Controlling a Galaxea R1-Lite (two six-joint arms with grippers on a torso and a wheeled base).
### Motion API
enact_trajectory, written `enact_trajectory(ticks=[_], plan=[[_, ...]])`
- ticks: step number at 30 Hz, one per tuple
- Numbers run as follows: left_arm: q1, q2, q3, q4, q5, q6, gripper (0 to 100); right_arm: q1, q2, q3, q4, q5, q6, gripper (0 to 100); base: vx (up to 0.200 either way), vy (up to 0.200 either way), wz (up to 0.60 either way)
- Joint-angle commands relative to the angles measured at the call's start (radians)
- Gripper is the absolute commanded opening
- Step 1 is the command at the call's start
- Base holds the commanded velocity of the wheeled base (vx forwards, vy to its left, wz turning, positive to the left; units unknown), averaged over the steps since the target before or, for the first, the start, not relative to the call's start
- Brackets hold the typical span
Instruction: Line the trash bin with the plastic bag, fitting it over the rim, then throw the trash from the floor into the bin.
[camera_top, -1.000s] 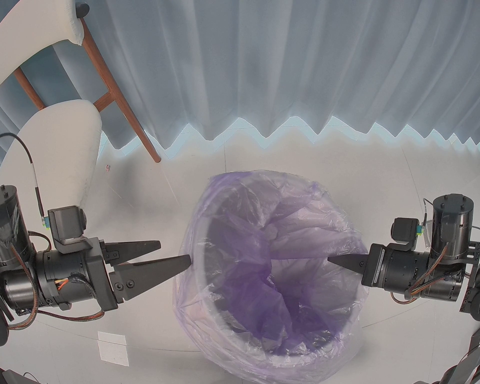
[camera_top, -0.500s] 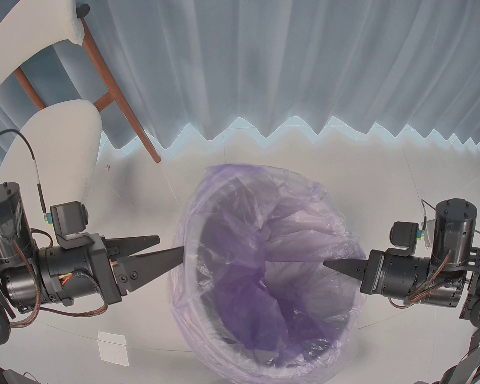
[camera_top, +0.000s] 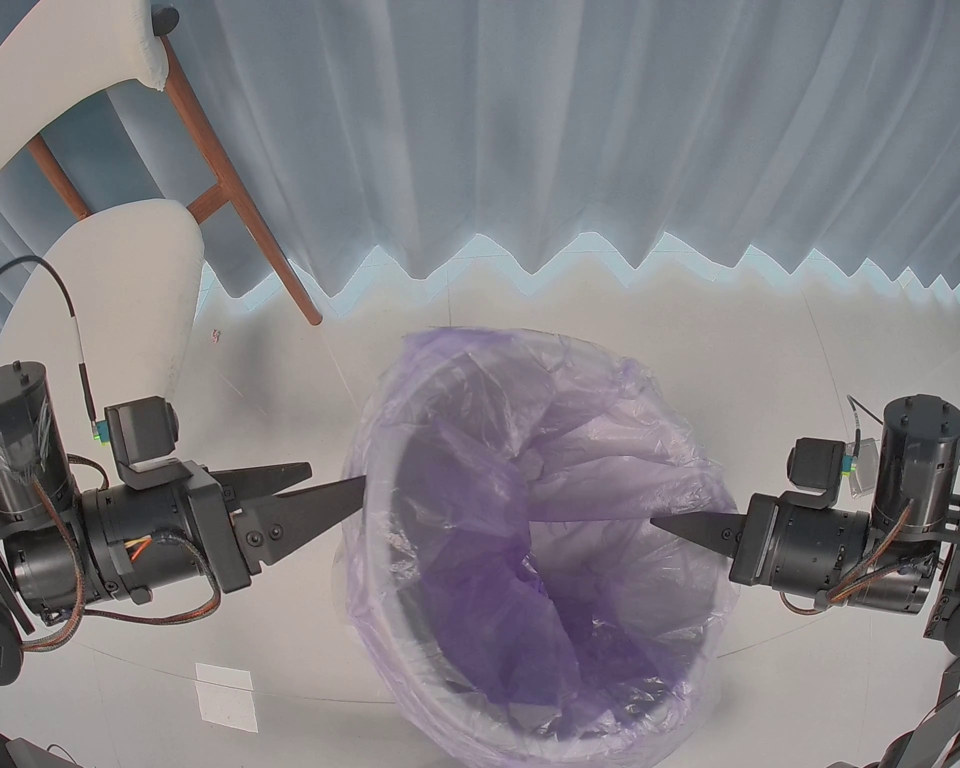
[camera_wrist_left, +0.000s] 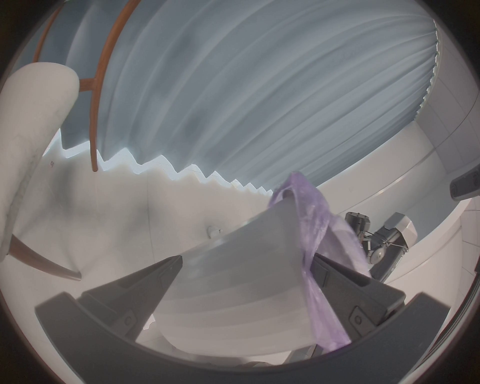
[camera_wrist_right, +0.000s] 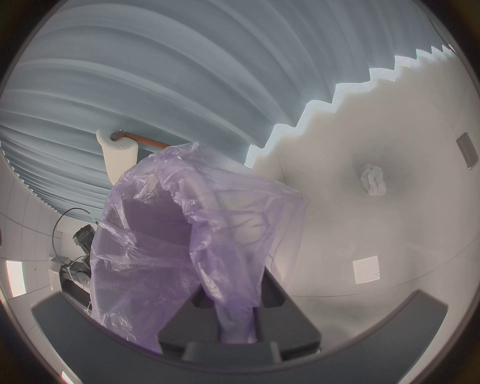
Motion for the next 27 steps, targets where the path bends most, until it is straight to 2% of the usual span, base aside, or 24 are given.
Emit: enact_trajectory(ticks=[1,3,6,13,21,27], plan=[[0.002,0.023,-0.008,-0.001,0.022,-0.002,100,0.000,-0.031,0.009,0.000,0.030,0.001,0,0.000,0.000,0.00],[0.012,0.040,-0.015,0.001,0.047,-0.002,100,0.000,-0.069,0.015,0.000,0.085,0.013,0,0.000,0.000,0.00],[0.012,0.054,-0.020,0.001,0.071,-0.004,100,-0.001,-0.085,0.017,0.001,0.107,0.028,0,0.000,0.000,0.00],[0.012,0.068,-0.023,0.001,0.106,-0.004,100,-0.003,-0.080,0.017,0.000,0.109,0.030,0,0.000,0.000,0.00],[0.012,0.068,-0.018,0.001,0.106,-0.004,100,-0.017,-0.071,0.006,-0.023,0.105,0.033,0,0.000,0.000,0.00],[0.012,0.066,0.005,0.007,0.105,-0.002,100,-0.053,-0.046,0.015,-0.138,0.104,0.035,0,0.000,0.000,0.00]])
